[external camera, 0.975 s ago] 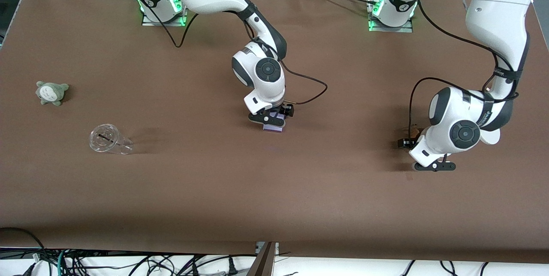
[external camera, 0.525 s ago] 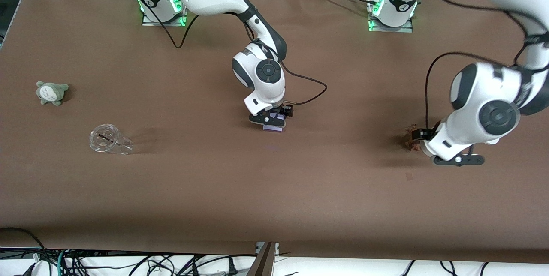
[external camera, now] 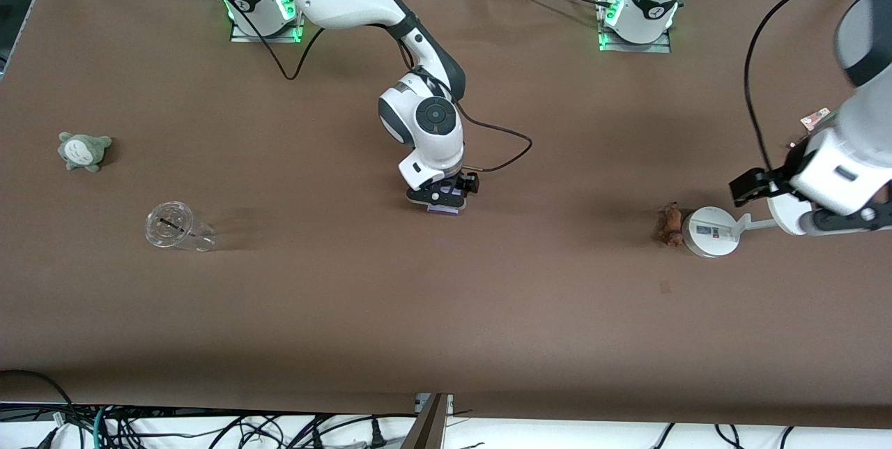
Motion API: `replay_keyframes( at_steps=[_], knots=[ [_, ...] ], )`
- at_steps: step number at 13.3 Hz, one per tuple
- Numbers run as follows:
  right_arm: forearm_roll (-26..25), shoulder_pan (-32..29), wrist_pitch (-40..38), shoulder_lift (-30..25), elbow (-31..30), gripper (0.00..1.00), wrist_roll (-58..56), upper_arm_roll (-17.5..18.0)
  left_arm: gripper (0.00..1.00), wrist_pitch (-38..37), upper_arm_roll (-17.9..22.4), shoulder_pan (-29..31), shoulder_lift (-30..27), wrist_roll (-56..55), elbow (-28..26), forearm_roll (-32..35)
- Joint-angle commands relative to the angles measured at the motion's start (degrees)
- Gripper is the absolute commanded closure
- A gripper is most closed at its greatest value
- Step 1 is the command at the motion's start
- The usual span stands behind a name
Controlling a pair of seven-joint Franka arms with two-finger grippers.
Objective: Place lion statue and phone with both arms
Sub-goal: 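Set the lion beside the lamp base and open the left gripper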
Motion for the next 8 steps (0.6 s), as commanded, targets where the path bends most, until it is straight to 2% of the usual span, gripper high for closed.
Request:
replay_keyframes(
  at_steps=[1, 2, 3, 5, 8],
  knots=[
    [-1.20, 0.47, 0.57, 1.60, 1.39, 0.06, 0.06, -0.67, 0.00, -1.96, -0.06, 1.00, 0.65, 0.53, 1.91, -1.56],
    [-1.20, 0.47, 0.75, 1.69, 1.39, 0.09, -0.02, -0.76, 0.00, -3.80, -0.50, 1.18, 0.56, 0.53, 2.08, -1.74],
    [-1.20, 0.47, 0.84, 1.69, 1.39, 0.16, -0.11, -0.76, 0.00, -5.21, -0.76, 1.18, 0.56, 0.62, 2.08, -1.74],
    [-1.20, 0.20, 0.84, 1.34, 1.48, 0.49, -0.46, -0.93, 0.00, -6.10, -1.29, 1.09, 0.38, 0.71, 2.00, -1.83],
    [-1.02, -0.32, -0.12, -0.06, 2.88, 0.50, -1.43, -2.69, 0.00, -7.07, -1.64, 0.92, 0.29, 0.71, 2.08, -1.83]
  ],
)
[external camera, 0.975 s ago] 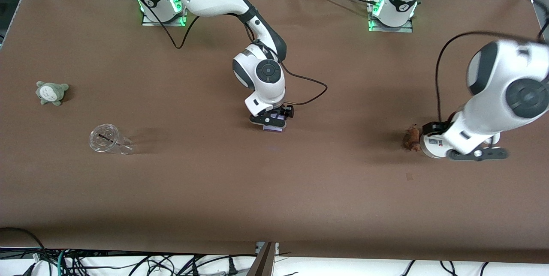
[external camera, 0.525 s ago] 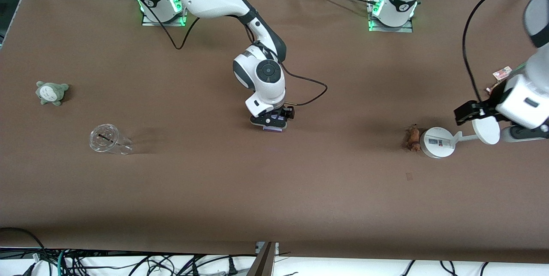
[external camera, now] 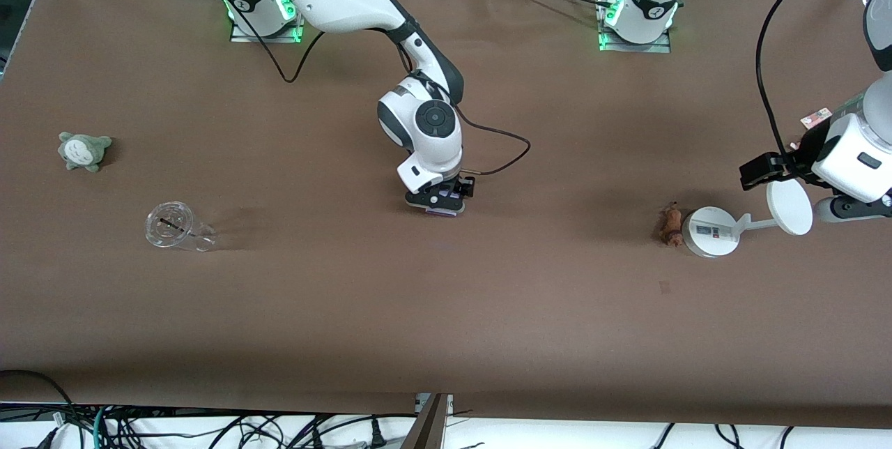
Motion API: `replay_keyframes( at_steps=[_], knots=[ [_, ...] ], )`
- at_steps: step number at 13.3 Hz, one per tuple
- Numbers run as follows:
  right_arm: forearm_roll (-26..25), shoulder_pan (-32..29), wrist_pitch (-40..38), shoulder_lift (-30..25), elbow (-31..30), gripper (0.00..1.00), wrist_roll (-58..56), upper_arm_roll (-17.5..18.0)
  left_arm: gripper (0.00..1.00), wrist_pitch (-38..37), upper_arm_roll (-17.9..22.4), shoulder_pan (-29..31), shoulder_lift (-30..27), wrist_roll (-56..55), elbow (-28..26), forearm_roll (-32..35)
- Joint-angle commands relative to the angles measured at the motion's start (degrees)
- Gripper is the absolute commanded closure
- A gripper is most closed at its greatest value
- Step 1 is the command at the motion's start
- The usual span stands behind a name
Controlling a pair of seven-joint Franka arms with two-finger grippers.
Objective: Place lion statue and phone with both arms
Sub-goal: 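Carry the phone toward the glass cup while the left gripper withdraws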
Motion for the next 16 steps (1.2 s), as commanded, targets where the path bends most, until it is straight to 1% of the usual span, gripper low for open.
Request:
replay_keyframes(
  at_steps=[1, 3, 6, 7, 8, 9, 10, 11, 12, 13, 14, 16],
  knots=[
    [-0.34, -1.49, -1.22, -1.31, 1.92, 0.50, -3.24, -1.30, 0.00, -2.07, -0.37, 0.05, 0.24, 0.79, 1.50, -1.09],
    [0.19, -5.17, -3.58, -3.23, 1.66, 0.50, -10.17, -1.22, 0.00, -3.39, -0.29, 0.23, -0.20, 0.79, 1.50, -1.09],
    [0.36, -12.90, -11.40, -6.75, 1.48, 0.49, -23.35, -1.30, 0.00, -4.18, -0.20, 0.40, -0.37, 1.66, 1.50, -1.26],
    [0.36, -16.84, -14.99, -7.89, 1.48, 0.49, -28.87, -1.30, 0.00, -4.44, 0.32, 0.67, -0.90, 6.46, 1.42, -3.27],
    [0.36, -19.40, -16.76, -8.60, 1.39, 0.49, -32.67, -1.30, 0.00, -4.01, 1.90, -0.03, -2.47, 10.16, -0.06, -4.50],
    [0.36, -21.60, -18.43, -8.96, 1.13, 0.49, -35.75, -1.30, 0.00, -3.40, 5.22, -2.82, -5.09, 10.72, -3.04, -5.04],
    [0.36, -23.63, -19.49, -9.13, 0.69, 0.49, -37.26, -1.30, 0.00, -1.13, 10.56, -7.72, -7.64, 10.72, -7.24, -5.65],
    [0.36, -25.21, -19.59, -9.22, 0.08, 0.49, -38.93, -1.30, 0.00, 2.55, 15.22, -11.08, -10.45, 11.33, -11.20, -6.09],
    [0.36, -26.79, -19.59, -9.31, -0.71, 0.49, -41.03, -1.30, 0.00, 6.15, 16.75, -12.15, -12.57, 11.43, -15.24, -6.97],
    [0.45, -28.12, -19.07, -9.22, -1.68, 0.49, -42.62, -1.30, 0.00, 8.45, 16.77, -12.25, -14.68, 11.17, -18.50, -7.06],
    [0.71, -29.35, -18.80, -9.22, -2.73, 0.49, -43.59, -1.30, 0.00, 9.08, 16.77, -12.43, -15.31, 10.82, -19.58, -6.89],
    [0.80, -30.41, -18.63, -9.22, -4.23, 0.49, -45.18, -1.30, 0.00, 8.74, 16.33, -12.17, -14.62, 11.51, -19.07, -6.63]
  ],
)
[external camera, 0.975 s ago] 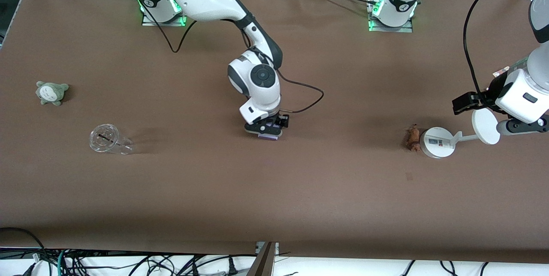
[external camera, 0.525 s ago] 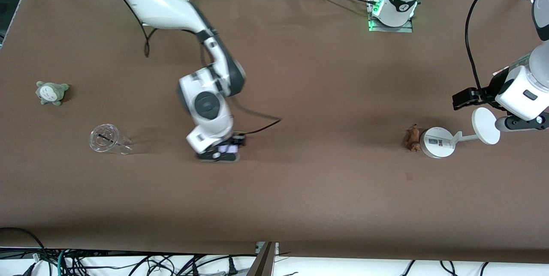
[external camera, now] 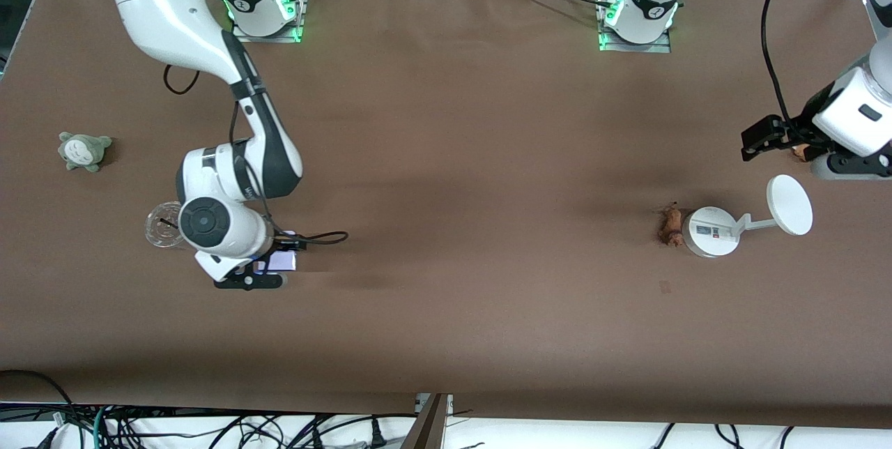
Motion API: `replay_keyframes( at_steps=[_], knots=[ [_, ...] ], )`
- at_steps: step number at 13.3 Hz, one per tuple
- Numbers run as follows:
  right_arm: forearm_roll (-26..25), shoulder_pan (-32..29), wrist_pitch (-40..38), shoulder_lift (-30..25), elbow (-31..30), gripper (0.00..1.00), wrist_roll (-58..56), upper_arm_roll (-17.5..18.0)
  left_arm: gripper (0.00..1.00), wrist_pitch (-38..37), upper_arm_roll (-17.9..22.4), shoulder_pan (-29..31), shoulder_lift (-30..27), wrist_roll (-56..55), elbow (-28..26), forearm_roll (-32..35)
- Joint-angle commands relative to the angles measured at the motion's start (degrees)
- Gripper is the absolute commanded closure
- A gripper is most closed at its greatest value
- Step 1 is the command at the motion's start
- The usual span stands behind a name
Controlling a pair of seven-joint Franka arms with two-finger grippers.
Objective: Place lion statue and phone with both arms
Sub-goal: 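Carry the phone toward the glass cup while the left gripper withdraws, then lower the phone onto the table beside the glass cup with the right gripper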
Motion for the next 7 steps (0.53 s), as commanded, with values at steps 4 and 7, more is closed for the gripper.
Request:
replay_keyframes(
  at_steps=[4, 7],
  knots=[
    [0.62, -2.64, 0.51, -1.41, -4.96, 0.49, -3.21, 1.05, 0.00, 0.71, 0.44, -1.00, -2.17, 1.23, -2.50, -0.78],
    [0.62, -3.52, 2.61, -1.41, -7.33, 0.50, -5.04, 1.05, 0.00, 0.80, 0.35, -1.00, -1.73, 1.15, -2.23, -0.86]
  ],
)
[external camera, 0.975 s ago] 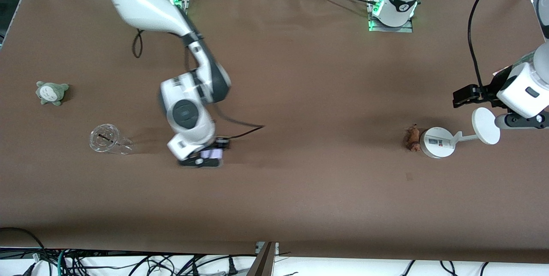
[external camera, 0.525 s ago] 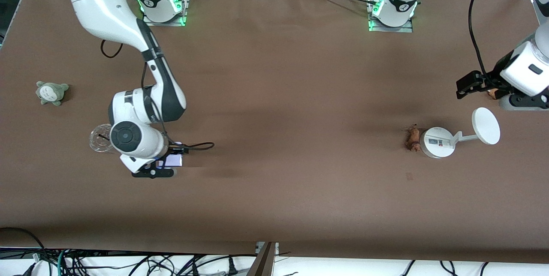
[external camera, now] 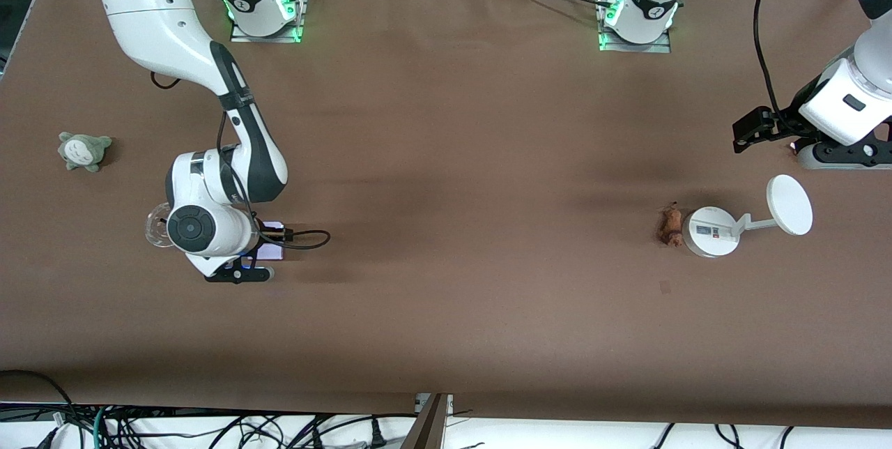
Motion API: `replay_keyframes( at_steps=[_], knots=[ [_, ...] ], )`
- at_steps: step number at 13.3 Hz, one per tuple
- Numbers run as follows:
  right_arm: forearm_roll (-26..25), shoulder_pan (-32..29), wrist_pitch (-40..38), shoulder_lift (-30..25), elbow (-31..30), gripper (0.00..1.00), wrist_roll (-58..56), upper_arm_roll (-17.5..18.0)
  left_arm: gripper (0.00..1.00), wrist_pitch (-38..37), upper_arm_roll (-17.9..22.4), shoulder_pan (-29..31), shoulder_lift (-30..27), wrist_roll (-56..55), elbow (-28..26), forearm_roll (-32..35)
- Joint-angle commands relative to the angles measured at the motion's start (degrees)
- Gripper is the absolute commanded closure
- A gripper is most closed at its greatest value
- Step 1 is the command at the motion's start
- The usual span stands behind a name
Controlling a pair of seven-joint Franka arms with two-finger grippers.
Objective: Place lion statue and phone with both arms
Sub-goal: 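Lower the phone onto the table beside the glass cup with the right gripper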
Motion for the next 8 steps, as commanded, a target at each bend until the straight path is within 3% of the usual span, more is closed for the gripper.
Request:
replay_keyframes(
  at_steps=[1, 5, 6, 7, 8],
  knots=[
    [0.61, -2.59, 1.85, -1.43, -3.19, 0.49, -3.54, 0.95, 0.00, 0.37, 0.41, -0.46, -0.84, 0.93, -0.69, -0.95],
    [0.61, -3.65, 2.47, -1.34, -4.34, 0.49, -5.49, 0.95, 0.00, 0.28, 0.15, -0.38, -0.84, 0.92, -0.69, -1.04],
    [0.61, -3.65, 2.12, -1.34, -4.34, 0.36, -5.49, 0.95, 0.00, 0.37, 0.15, -0.46, -0.84, 0.84, -0.60, -1.04],
    [0.61, -3.65, 1.94, -1.43, -4.16, 0.06, -5.23, 1.03, 0.00, 0.28, 0.15, -0.38, -0.84, 0.84, -0.51, -1.04],
    [0.61, -3.65, 1.77, -1.60, -3.73, 0.00, -5.48, 1.03, 0.00, 0.19, 0.15, -0.38, -0.84, 0.84, -0.42, -1.13]
  ],
)
